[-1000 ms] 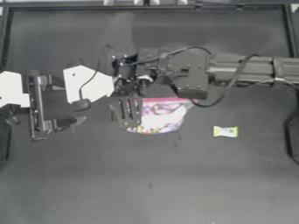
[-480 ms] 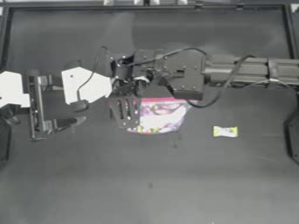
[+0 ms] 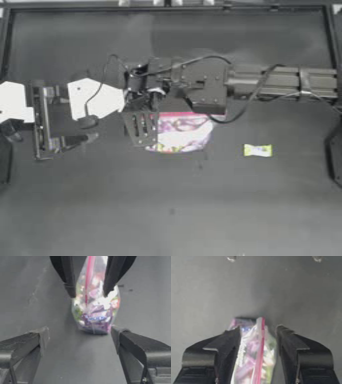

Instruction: Put candy in bag

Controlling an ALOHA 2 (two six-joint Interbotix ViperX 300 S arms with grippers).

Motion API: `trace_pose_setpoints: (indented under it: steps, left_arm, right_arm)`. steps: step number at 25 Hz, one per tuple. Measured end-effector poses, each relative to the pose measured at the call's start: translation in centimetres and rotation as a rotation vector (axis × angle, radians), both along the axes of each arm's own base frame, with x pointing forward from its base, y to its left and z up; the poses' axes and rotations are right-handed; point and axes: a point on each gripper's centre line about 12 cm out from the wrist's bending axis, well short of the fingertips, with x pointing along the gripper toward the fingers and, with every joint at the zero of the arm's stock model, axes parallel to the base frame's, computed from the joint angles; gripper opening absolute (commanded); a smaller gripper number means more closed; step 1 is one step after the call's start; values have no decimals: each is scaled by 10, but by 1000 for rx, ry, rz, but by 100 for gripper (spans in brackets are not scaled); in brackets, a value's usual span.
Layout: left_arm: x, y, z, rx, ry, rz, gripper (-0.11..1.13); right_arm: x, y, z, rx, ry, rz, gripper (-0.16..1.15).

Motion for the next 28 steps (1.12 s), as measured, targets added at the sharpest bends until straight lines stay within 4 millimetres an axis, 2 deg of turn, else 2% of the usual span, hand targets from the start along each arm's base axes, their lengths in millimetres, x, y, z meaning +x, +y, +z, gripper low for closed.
trace_pose_setpoints:
  steps: [5, 15, 24, 28]
  left_arm:
    - [0, 0, 0, 0, 0, 0, 103]
    - [0, 0, -1, 0, 1, 0, 103]
    - [0, 0, 0, -1, 0, 1, 103]
    - [0, 0, 0, -1, 0, -1, 103]
  right_arm:
    - [0, 0, 0, -1, 0, 1, 70]
    - [0, 0, 0, -1, 0, 1, 67]
    - [0, 0, 0, -1, 0, 1, 54]
    - [0, -1, 0, -7, 0, 2, 45]
